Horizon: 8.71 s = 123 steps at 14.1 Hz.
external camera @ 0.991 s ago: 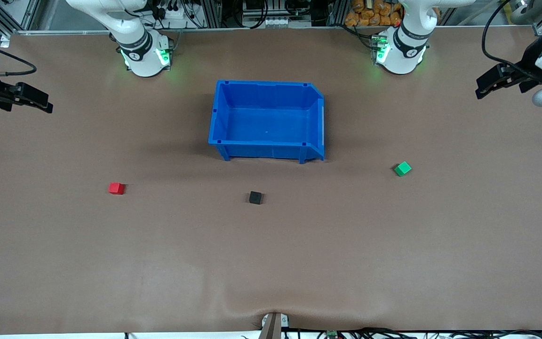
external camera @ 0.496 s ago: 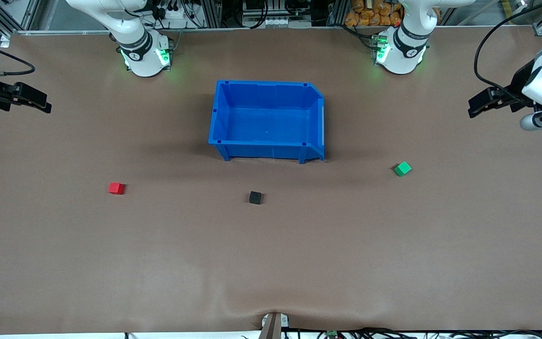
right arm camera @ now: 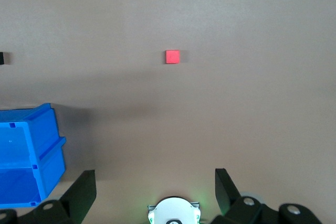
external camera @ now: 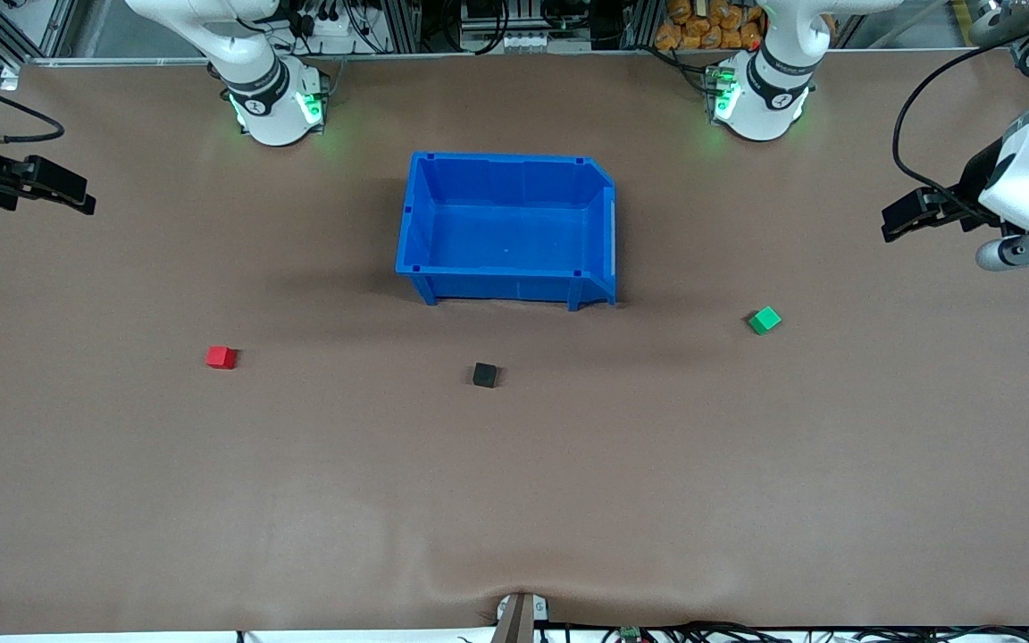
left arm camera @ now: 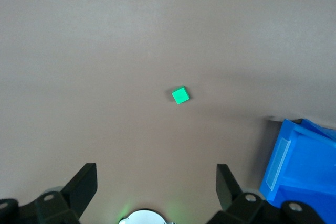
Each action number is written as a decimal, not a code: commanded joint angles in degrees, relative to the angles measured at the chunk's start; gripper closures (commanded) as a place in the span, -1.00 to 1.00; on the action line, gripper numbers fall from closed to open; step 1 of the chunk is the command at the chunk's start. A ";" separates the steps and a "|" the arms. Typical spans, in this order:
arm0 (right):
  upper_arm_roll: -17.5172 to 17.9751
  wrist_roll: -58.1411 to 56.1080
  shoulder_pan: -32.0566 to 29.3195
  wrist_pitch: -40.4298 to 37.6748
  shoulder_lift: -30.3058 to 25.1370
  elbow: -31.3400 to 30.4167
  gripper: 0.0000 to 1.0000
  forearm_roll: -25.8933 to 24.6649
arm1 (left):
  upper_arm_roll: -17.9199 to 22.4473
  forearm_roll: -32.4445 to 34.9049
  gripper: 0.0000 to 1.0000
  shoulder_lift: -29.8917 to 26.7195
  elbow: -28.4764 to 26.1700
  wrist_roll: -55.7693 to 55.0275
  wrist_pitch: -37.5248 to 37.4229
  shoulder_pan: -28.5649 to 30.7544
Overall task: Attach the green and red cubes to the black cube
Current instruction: 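Move the left gripper down toward the green cube, then lower the left gripper onto the green cube while the right gripper reaches the red cube, then close both grippers on the green and red cubes, then carry the green cube and red cube toward the black cube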
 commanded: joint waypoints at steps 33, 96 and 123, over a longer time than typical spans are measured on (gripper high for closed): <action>0.30 0.87 1.47 -0.89 2.32 0.70 -1.00 -1.02 | -3.38 0.75 -1.00 8.77 -32.54 -35.63 45.46 -0.96; 0.29 -27.04 -4.78 61.53 28.16 -28.06 1.00 5.22 | -3.47 -3.45 1.00 36.46 -1.80 -79.25 43.19 -11.16; 0.56 -63.38 12.45 54.31 34.92 -10.47 1.00 5.66 | -3.38 -7.51 1.00 42.00 10.86 -103.15 43.45 -24.78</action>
